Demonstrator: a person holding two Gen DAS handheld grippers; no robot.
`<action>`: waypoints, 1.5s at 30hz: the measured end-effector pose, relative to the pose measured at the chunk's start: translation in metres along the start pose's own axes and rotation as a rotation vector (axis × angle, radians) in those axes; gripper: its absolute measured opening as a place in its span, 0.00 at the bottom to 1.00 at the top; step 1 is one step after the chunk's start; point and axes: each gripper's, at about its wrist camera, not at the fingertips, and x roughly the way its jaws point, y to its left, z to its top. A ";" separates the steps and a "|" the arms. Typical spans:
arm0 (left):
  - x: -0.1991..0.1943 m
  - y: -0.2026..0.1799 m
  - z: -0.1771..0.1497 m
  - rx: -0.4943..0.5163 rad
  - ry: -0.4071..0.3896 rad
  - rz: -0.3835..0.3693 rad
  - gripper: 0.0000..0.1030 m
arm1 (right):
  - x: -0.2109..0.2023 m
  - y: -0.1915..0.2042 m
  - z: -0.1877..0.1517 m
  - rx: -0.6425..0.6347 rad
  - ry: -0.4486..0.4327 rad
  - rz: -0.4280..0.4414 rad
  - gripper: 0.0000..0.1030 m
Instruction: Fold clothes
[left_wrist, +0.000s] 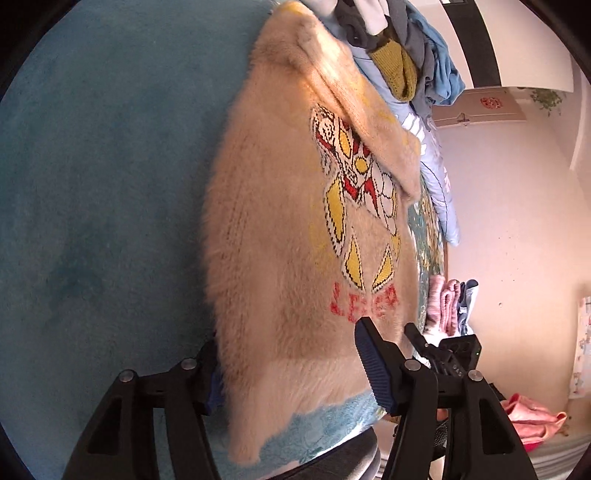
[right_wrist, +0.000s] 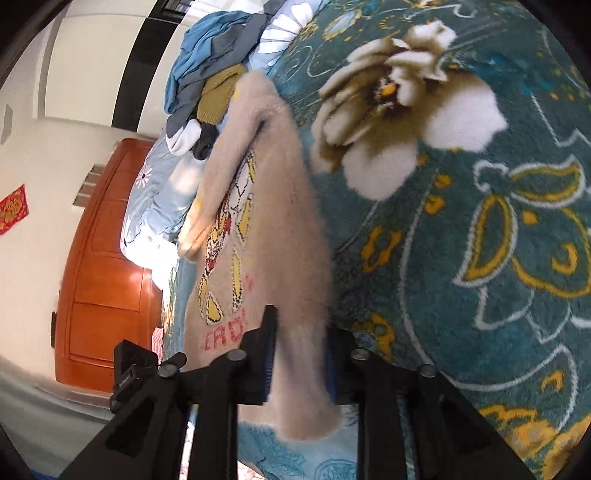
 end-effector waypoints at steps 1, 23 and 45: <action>0.000 0.000 -0.003 0.003 -0.004 0.020 0.39 | -0.002 -0.003 -0.003 0.014 -0.004 0.004 0.12; -0.089 -0.031 0.017 0.103 -0.139 -0.253 0.09 | -0.067 0.090 -0.007 -0.143 -0.121 0.168 0.08; 0.006 -0.022 0.215 -0.143 -0.231 -0.129 0.12 | 0.098 0.092 0.201 -0.006 -0.047 -0.104 0.09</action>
